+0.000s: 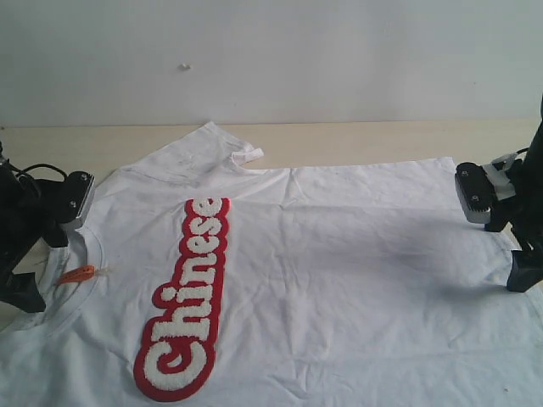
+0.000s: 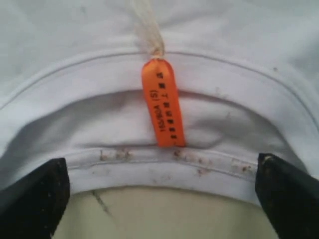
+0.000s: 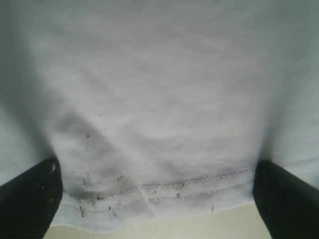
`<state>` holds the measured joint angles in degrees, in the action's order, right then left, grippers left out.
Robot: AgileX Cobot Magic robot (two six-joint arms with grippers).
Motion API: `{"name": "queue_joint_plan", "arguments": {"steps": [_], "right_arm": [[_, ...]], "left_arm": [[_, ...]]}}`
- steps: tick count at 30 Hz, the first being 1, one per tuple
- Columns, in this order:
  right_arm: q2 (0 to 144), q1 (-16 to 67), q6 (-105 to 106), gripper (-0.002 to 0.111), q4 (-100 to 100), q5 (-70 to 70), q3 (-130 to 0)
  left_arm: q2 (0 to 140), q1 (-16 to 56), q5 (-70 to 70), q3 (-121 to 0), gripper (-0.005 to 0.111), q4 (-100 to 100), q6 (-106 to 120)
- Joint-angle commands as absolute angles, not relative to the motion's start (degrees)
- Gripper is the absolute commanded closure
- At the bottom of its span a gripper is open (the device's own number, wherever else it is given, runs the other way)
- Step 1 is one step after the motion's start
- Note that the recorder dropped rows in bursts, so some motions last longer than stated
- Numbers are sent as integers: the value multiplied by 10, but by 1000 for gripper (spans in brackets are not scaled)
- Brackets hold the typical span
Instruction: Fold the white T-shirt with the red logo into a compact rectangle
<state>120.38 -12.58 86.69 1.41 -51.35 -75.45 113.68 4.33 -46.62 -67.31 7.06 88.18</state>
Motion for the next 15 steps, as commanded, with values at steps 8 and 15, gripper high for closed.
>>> {"name": "queue_joint_plan", "arguments": {"steps": [8,15], "right_arm": [[1212,-128,869,3,15,-507,-753],[1212,-128,869,3,15,-506,-753]], "left_arm": [[1175,39,-455,-673,10,85,897],[1175,39,-455,-673,10,85,897]]}}
